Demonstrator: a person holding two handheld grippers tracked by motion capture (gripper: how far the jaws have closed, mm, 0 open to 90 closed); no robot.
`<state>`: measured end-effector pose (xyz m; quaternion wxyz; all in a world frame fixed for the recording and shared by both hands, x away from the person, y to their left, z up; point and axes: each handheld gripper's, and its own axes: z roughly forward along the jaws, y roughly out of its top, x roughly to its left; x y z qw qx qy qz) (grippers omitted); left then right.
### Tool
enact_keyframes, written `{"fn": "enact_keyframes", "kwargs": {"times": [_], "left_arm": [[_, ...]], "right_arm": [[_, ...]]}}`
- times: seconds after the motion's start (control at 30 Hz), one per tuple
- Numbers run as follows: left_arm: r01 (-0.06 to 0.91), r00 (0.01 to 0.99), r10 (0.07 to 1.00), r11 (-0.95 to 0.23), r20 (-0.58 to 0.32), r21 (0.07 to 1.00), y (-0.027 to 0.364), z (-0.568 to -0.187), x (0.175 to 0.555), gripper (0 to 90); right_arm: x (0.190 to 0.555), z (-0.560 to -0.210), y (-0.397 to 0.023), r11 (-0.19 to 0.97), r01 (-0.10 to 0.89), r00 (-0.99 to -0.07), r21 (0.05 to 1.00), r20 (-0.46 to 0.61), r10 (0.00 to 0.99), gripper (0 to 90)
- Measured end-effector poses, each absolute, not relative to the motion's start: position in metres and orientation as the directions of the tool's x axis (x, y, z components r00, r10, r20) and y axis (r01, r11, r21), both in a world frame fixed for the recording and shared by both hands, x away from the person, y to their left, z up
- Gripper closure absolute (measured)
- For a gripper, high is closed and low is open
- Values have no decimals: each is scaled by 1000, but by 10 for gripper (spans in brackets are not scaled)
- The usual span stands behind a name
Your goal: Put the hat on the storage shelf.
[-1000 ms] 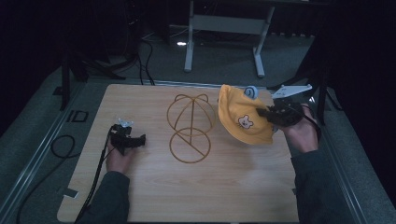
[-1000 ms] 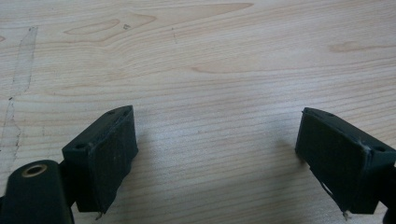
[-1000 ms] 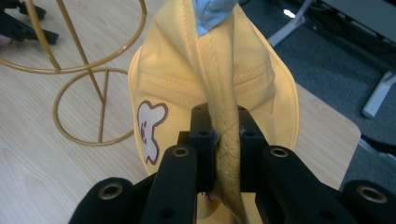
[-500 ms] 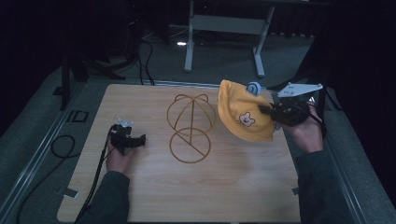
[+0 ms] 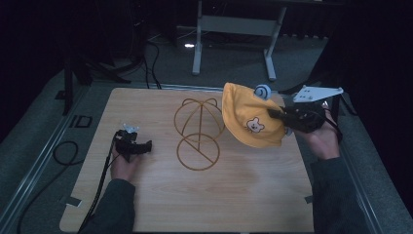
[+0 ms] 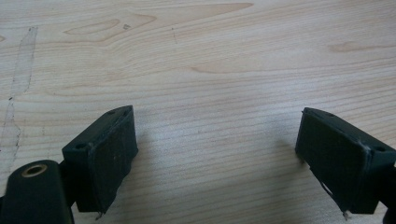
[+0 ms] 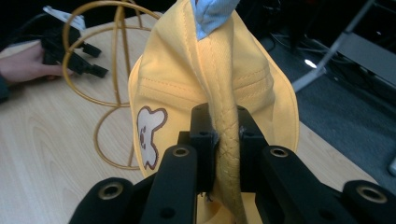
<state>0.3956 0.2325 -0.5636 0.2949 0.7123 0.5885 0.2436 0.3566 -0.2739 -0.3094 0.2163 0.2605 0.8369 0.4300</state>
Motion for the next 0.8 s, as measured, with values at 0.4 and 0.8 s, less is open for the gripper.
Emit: {"fn": "enact_keyframes", "kwargs": {"times": [0.4, 0.8], "left_arm": [[695, 189, 982, -133, 0, 707, 233, -564, 396, 128], [695, 189, 982, -134, 0, 706, 232, -564, 396, 128]], "right_arm": [[351, -298, -267, 470, 197, -808, 860, -129, 575, 817], [358, -296, -242, 494, 180, -830, 851, -138, 540, 817]]}}
